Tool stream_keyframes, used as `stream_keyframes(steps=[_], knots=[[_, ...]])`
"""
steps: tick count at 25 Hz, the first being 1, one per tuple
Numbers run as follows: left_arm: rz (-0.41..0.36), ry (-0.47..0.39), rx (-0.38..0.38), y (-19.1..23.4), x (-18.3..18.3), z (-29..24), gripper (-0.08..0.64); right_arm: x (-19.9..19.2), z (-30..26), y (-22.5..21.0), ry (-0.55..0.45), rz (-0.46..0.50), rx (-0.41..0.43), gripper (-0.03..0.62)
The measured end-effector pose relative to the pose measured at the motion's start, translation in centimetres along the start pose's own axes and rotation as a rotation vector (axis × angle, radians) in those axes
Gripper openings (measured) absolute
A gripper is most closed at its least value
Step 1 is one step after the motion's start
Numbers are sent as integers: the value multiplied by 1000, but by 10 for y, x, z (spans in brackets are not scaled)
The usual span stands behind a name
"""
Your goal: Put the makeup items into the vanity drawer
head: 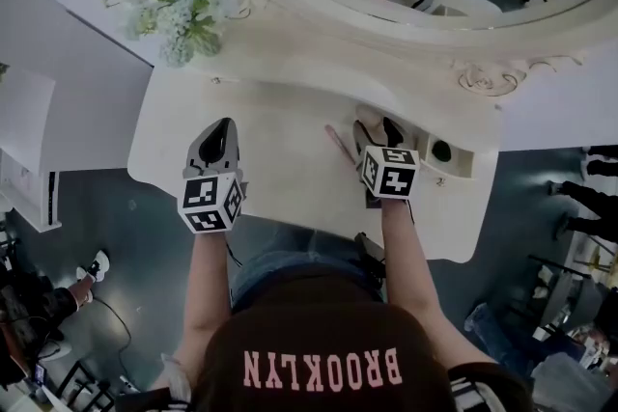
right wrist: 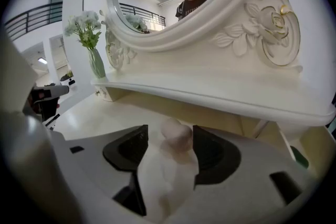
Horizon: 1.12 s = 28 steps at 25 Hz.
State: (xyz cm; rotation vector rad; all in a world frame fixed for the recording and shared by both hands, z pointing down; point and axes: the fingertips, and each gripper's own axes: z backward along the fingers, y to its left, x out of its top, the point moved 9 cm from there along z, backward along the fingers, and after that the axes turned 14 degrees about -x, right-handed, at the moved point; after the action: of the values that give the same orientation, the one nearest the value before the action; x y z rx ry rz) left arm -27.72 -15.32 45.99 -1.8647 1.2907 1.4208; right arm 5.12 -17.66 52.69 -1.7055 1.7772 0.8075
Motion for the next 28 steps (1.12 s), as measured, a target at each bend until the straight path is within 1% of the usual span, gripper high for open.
stream_keyframes(steps=[5, 8, 10, 11, 20, 24, 28], knots=[[8, 21, -3, 9, -4, -11, 6, -4, -16, -3, 32, -11, -16, 241], [10, 33, -7, 12, -5, -18, 6, -6, -22, -4, 55, -1, -22, 241], [12, 38, -12, 13, -5, -22, 6, -7, -24, -4, 63, 15, -21, 189], [12, 40, -16, 13, -5, -25, 6, -7, -24, -3, 63, 20, -19, 186], [1, 53, -55, 2, 4, -36, 6, -5, -13, 0, 80, 22, 13, 184], [1, 43, -75, -8, 10, -39, 6, 2, -1, -2, 64, 35, 37, 184], [11, 26, -88, -20, 12, -42, 6, 10, 17, -4, 8, 56, 80, 184]])
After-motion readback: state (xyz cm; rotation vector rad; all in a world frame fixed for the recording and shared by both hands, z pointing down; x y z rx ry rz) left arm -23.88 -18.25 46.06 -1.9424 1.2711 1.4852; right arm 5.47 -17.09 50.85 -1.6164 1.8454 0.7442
